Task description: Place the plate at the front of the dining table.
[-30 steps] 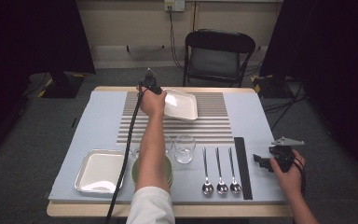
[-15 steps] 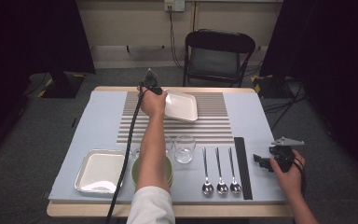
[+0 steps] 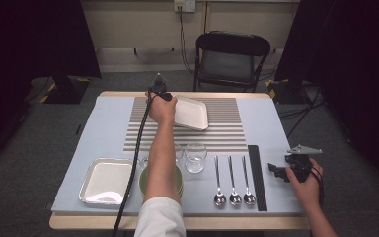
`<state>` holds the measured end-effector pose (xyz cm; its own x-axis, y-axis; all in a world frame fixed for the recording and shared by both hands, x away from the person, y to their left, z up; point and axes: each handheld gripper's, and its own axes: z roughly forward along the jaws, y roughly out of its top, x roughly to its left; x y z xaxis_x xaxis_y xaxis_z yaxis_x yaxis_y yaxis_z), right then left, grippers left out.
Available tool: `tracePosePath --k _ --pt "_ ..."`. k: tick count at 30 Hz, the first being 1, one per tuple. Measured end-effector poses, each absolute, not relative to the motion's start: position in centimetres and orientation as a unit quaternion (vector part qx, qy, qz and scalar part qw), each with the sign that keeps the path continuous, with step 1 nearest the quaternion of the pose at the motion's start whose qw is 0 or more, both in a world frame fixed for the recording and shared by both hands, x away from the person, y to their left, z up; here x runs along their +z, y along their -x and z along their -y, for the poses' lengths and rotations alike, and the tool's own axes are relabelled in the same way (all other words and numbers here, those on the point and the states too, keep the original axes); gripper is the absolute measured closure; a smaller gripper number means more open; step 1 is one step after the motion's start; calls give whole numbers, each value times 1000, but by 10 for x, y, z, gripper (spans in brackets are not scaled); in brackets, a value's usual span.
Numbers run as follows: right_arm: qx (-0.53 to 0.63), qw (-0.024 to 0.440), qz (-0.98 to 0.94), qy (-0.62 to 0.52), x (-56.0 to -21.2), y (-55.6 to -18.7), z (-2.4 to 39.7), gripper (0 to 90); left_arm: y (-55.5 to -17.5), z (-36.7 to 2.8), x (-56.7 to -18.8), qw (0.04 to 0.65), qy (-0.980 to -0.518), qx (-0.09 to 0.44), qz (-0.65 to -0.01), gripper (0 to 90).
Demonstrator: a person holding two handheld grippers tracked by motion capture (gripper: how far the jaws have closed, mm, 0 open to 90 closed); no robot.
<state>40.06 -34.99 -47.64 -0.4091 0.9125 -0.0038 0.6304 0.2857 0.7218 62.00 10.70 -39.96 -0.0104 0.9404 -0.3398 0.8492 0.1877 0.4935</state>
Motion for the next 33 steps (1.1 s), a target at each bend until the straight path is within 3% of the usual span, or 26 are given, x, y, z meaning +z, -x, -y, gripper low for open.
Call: tracePosePath --k 33 --pt "329 214 -772 -500 -476 -401 350 182 -622 -112 -406 295 -637 74 -708 852"
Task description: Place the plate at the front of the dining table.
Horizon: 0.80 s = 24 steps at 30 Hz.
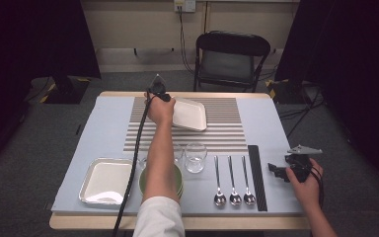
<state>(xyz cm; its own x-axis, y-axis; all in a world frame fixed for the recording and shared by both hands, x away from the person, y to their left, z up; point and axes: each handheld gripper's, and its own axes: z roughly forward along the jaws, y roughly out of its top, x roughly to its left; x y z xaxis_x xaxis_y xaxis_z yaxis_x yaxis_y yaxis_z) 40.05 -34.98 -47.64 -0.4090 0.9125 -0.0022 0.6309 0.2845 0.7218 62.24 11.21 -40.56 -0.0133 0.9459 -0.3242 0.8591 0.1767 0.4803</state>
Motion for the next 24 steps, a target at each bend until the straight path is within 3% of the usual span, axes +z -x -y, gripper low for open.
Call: tracePosePath --k 24 --pt "329 214 -772 -500 -476 -401 350 182 -624 -111 -413 272 -652 86 -702 872"
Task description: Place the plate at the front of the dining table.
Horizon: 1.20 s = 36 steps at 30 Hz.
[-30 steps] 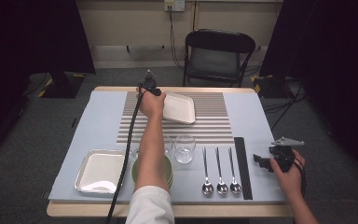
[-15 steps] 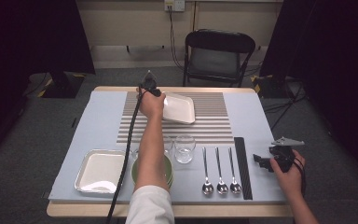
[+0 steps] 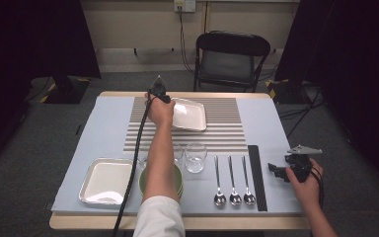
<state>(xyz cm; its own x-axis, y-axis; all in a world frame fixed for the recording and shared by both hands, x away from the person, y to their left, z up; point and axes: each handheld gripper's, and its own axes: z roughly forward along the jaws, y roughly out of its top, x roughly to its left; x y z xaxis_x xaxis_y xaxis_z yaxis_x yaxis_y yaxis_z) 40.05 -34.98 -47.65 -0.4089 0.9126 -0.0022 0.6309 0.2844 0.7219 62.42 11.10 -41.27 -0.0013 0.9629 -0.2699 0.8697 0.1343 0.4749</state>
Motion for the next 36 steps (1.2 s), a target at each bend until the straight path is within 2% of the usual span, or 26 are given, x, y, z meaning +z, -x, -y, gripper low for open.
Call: tracePosePath --k 36 --pt "329 215 -772 -499 -476 -401 350 183 -625 -112 -422 249 -659 88 -705 879"
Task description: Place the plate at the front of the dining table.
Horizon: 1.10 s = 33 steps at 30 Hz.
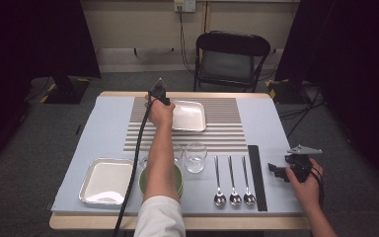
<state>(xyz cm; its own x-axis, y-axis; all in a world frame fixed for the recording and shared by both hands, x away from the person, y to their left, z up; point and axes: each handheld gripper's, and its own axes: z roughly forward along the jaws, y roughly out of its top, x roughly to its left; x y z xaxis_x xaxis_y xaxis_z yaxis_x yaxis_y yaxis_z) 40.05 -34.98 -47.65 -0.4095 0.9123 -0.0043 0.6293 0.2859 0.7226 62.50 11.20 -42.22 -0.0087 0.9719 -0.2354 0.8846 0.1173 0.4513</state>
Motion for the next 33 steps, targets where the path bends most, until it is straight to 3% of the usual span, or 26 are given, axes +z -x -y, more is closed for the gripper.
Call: tracePosePath --k 22,27,33 --pt "329 215 -772 -499 -477 -401 350 183 -625 -117 -423 245 -658 93 -706 857" --pt "329 215 -773 -499 -477 -401 350 183 -624 -117 -427 241 -667 117 -695 797" --pt "329 215 -773 -499 -477 -401 350 183 -623 -117 -431 225 -678 124 -688 805"
